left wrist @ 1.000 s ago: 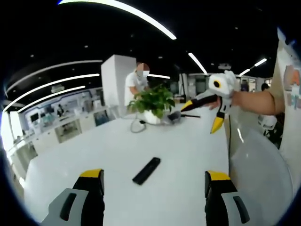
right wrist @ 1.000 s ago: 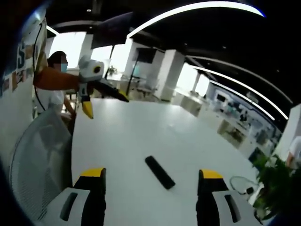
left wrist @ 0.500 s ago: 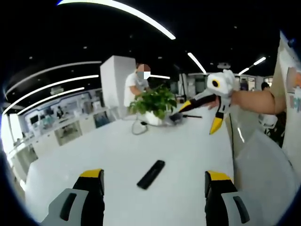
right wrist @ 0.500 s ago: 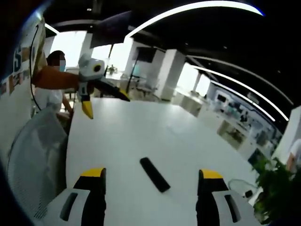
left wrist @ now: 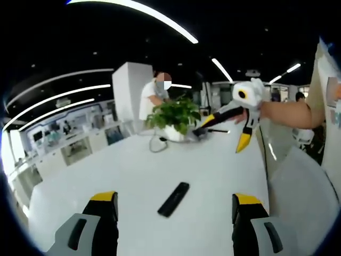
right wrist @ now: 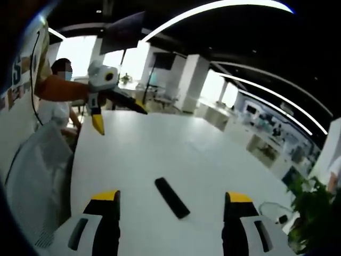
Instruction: Press the specified remote control buttons in sequence, fully releasing each button before pressing the next.
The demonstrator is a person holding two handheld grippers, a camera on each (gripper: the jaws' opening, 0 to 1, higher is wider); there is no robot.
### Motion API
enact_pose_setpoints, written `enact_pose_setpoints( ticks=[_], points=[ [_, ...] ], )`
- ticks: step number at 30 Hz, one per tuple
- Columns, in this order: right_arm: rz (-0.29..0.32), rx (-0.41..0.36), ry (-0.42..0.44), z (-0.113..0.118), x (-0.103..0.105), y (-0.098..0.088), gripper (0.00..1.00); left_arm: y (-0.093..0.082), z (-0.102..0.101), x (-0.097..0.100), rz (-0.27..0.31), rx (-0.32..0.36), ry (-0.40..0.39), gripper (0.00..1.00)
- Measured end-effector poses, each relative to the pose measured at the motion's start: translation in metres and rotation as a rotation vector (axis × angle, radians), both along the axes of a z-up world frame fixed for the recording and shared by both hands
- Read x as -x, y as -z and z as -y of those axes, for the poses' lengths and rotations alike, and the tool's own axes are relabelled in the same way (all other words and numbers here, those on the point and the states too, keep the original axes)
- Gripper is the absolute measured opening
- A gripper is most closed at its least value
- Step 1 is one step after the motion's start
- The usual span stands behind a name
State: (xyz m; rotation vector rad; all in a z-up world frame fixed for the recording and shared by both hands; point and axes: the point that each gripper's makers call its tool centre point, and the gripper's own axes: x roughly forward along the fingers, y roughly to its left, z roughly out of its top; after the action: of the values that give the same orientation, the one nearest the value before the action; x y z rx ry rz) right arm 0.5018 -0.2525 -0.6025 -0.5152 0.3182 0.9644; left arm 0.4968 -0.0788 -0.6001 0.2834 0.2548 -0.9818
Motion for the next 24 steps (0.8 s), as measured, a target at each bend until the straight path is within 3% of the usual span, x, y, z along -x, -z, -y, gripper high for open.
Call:
enact_pose_setpoints(
  ticks=[24],
  points=[
    [-0.019,-0.010,0.010,-0.004,-0.030,0.009,0.78,0.011,0.008,-0.031,-0.024,-0.006,0.008,0.90]
  ],
)
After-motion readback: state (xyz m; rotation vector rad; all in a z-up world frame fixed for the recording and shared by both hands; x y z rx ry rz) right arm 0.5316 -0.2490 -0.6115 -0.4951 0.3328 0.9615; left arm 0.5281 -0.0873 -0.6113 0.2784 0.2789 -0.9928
